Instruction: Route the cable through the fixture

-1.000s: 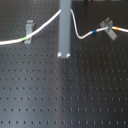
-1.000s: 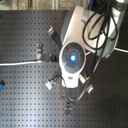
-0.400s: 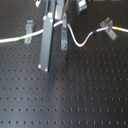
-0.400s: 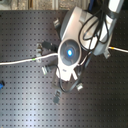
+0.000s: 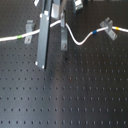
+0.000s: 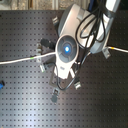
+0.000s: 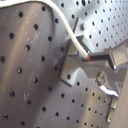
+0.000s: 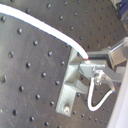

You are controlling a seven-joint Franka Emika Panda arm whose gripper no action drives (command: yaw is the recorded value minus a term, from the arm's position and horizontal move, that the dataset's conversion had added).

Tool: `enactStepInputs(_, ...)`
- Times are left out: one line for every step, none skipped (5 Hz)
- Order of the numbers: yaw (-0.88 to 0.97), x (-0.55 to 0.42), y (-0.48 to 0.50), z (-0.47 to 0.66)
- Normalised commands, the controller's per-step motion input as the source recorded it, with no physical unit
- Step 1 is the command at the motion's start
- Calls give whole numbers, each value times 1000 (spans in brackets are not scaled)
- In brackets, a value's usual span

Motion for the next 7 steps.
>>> enactStepInputs(-403, -191, 158, 196)
enactStepInputs(-314, -178, 87, 247)
enactStepInputs(-223, -166, 232, 179)
enactStepInputs(0, 23, 384, 33)
enactStepInputs(0, 20, 290, 48)
enactStepInputs(-89, -17, -213, 177)
enactStepInputs(0, -186, 11, 15)
